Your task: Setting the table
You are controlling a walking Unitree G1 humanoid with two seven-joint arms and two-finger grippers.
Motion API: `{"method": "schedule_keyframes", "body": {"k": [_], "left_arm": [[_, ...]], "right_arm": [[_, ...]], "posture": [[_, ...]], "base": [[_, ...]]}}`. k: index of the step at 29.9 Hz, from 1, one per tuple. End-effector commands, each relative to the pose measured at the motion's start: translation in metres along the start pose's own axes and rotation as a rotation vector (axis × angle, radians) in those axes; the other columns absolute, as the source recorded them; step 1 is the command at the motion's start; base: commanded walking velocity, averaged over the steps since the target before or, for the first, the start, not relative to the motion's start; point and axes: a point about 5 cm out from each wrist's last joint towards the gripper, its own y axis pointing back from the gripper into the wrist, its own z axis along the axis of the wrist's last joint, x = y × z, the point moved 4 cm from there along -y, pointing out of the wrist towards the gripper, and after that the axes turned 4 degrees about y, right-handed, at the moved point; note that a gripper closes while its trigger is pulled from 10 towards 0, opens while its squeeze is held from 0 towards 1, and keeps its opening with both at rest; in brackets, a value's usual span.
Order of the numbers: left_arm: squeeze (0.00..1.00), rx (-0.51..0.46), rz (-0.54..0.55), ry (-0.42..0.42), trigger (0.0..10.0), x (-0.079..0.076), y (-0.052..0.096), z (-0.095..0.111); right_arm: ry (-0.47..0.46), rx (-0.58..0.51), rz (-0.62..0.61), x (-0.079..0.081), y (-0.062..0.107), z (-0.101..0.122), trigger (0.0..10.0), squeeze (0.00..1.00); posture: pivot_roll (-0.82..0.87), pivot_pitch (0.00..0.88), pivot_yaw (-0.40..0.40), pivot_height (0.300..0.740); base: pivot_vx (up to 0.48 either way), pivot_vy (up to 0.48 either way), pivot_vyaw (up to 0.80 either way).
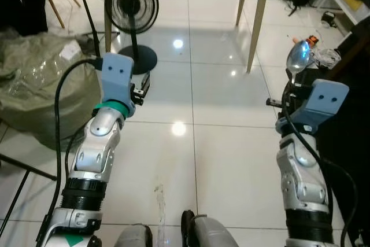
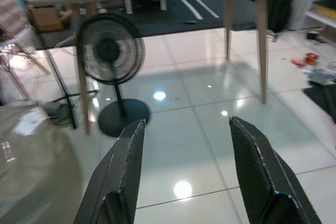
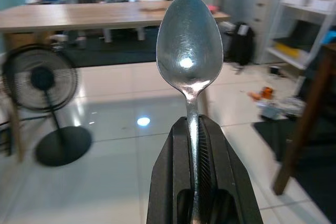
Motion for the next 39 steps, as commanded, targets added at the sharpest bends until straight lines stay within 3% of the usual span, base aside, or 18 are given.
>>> {"method": "schedule_keyframes", "body": {"k": [1,8,39], "left_arm": [[0.0,0.014,0.0,0.011,10.0,-0.001,0.002,-0.005],[0.0,0.014,-0.006,0.016,10.0,-0.002,0.001,-0.005],[0.0,0.038,-0.043,0.018,10.0,-0.012,0.0,-0.007]], "right_arm": [[0.004,0.0,-0.007,-0.003,0.001,0.0,10.0,0.0],[0.003,0.007,-0.009,-0.003,0.001,-0.001,10.0,0.0],[-0.008,0.015,-0.023,-0.007,-0.002,-0.002,10.0,0.0]], "posture": [[0.03,0.013,0.026,0.74],[0.03,0.014,0.027,0.74],[0.02,0.0,0.027,0.74]], "base": [[-0.292,0.0,0.0],[-0.042,0.0,0.0],[0.0,0.0,-0.8]]}}
